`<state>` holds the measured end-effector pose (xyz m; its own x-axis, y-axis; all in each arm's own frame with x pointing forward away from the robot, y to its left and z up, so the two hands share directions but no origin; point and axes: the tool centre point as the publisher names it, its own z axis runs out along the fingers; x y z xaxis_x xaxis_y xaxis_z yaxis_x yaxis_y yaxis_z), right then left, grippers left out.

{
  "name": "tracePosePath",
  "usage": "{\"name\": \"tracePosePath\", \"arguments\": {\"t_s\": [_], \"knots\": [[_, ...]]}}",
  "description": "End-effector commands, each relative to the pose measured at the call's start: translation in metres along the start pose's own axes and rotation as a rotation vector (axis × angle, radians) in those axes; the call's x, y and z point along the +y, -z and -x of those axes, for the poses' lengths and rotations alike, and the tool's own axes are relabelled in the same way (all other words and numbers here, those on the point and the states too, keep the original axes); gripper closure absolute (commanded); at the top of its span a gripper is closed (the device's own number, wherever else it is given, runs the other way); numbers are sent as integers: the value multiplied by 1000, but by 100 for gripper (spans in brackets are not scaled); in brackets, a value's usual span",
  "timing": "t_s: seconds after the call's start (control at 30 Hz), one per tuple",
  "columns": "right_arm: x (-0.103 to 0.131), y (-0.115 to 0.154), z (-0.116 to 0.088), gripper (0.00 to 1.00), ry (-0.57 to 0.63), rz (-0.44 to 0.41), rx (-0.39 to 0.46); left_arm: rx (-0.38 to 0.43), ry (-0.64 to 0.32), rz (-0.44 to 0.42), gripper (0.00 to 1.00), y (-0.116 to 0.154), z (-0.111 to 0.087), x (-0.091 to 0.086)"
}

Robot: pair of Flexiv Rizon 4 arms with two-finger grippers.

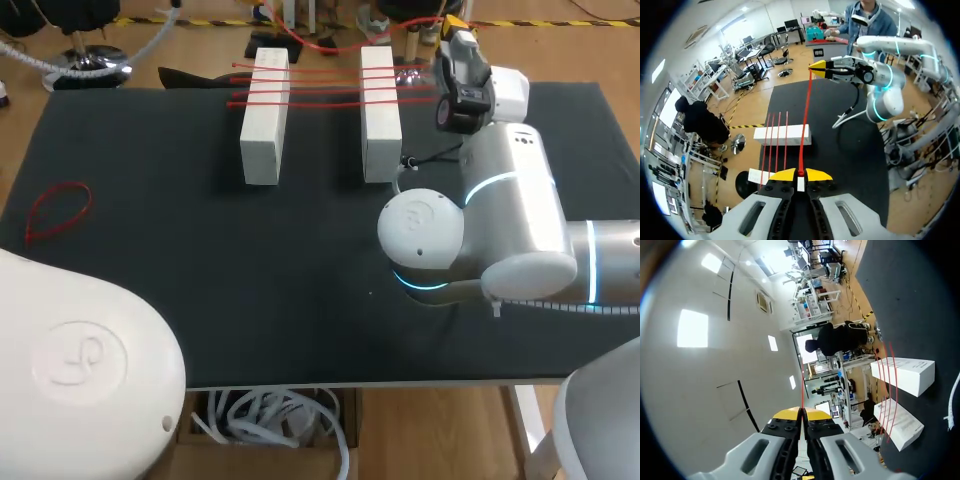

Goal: Grab the tape and strap the tape.

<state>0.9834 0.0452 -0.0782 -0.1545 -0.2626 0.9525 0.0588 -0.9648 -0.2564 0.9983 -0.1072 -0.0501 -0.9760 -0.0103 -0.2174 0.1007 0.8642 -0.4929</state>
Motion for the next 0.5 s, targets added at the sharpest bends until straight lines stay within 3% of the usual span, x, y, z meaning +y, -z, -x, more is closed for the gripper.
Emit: {"name": "tracePosePath", "arguments": {"t_s": [0.03,0.23,0.5], "knots": [[-1,0,-2,100,2,3,-6,-8,-24,68,100,-1,-4,-9],[-1,0,-2,100,2,3,-6,87,-52,43,100,-7,-4,-15],[-1,0,-2,100,2,3,-6,124,-43,68,100,-10,-7,-21]]}}
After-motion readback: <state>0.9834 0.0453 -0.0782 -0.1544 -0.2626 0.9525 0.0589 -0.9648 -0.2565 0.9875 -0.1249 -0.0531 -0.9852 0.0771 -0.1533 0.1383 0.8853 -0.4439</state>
